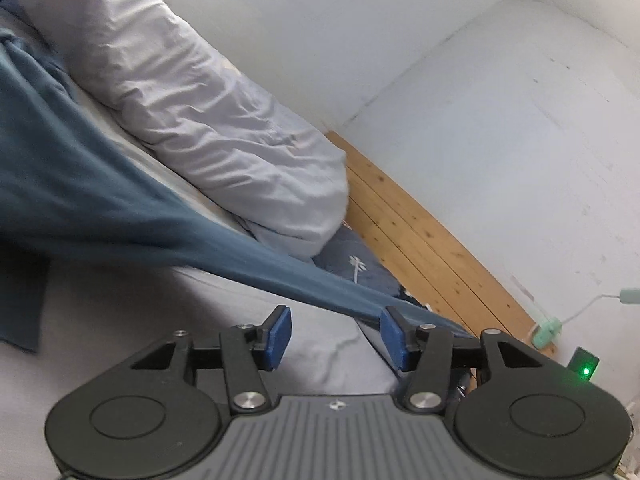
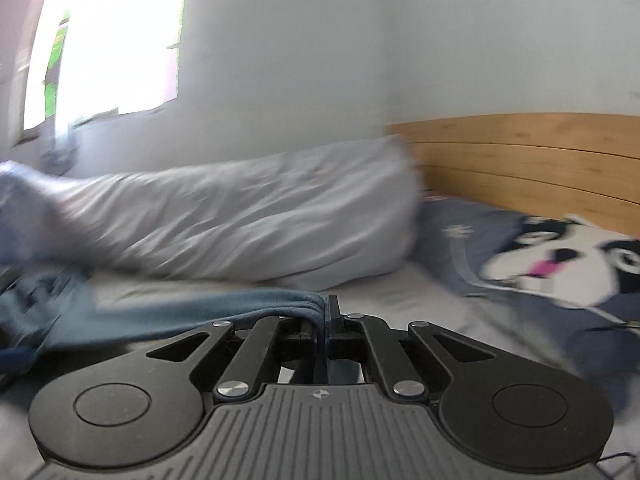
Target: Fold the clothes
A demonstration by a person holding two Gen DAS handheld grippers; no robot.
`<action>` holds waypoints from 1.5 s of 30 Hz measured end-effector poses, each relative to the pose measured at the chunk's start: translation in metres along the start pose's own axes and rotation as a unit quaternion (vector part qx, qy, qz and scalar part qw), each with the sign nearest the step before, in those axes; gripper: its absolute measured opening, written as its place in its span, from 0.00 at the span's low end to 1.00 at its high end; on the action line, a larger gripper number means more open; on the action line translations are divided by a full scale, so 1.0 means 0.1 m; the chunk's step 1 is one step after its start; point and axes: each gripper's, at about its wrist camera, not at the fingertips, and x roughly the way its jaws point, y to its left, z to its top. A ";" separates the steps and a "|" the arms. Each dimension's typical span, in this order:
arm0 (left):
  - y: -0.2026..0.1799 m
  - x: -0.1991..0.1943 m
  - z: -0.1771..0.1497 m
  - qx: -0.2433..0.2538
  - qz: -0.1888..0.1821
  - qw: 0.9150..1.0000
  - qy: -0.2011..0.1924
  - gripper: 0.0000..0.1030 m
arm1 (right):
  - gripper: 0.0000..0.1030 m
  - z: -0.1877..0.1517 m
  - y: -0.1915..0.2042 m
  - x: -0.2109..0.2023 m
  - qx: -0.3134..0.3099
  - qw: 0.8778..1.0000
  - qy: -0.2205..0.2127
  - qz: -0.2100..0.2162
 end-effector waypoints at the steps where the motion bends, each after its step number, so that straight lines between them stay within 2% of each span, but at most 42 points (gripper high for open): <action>1: 0.01 -0.01 0.01 -0.001 0.004 1.000 -0.003 0.46 | 0.00 0.01 -0.12 0.00 0.011 1.000 -0.005 -0.023; 4: 0.03 -0.03 0.02 0.001 0.023 1.000 -0.007 0.46 | 0.00 -0.04 -0.44 -0.01 0.043 0.996 -0.003 -0.082; 12: 0.14 -0.16 0.06 -0.011 0.084 0.996 -0.037 0.47 | 0.00 -0.29 -0.77 0.11 0.046 0.987 0.043 -0.151; 14: 0.19 -0.21 0.09 -0.016 0.116 0.992 -0.053 0.48 | 0.00 -0.35 -0.85 0.14 0.046 0.983 0.055 -0.168; 17: 0.27 -0.36 0.13 -0.023 0.163 0.982 -0.087 0.55 | 0.00 -0.44 -0.97 0.18 0.047 0.977 0.073 -0.193; 19: 0.30 -0.46 0.15 -0.028 0.193 0.975 -0.107 0.56 | 0.01 -0.50 -1.03 0.21 0.047 0.975 0.085 -0.202; 22: 0.35 -0.58 0.19 -0.033 0.239 0.962 -0.128 0.57 | 0.06 -0.55 -1.00 0.23 0.043 0.977 0.110 -0.176; 23: 0.37 -0.60 0.20 -0.035 0.251 0.958 -0.132 0.58 | 0.13 -0.57 -0.99 0.24 0.042 0.978 0.118 -0.168; 24: 0.39 -0.62 0.22 -0.037 0.259 0.956 -0.134 0.58 | 0.26 -0.58 -0.96 0.24 0.037 0.979 0.125 -0.154; 26: 0.44 -0.66 0.24 -0.044 0.268 0.953 -0.133 0.59 | 0.40 -0.58 -0.85 0.22 0.017 0.984 0.135 -0.115; 29: 0.48 -0.69 0.25 -0.047 0.289 0.947 -0.133 0.59 | 0.43 -0.59 -0.61 0.17 -0.037 0.988 0.143 -0.054; 33: 0.51 -0.73 0.22 -0.042 0.318 0.938 -0.129 0.59 | 0.43 -0.62 -0.29 0.07 -0.056 0.986 0.153 0.021; 38: 0.58 -0.78 0.19 -0.054 0.349 0.927 -0.127 0.59 | 0.43 -0.60 0.15 -0.05 -0.085 0.982 0.145 0.082; 42: 0.64 -0.83 0.21 -0.068 0.353 0.924 -0.130 0.59 | 0.43 -0.46 0.17 -0.06 -0.052 0.990 0.109 0.073; 45: 0.66 -0.84 0.22 -0.072 0.351 0.925 -0.125 0.59 | 0.43 -0.38 -0.04 -0.01 -0.014 0.995 0.102 -0.004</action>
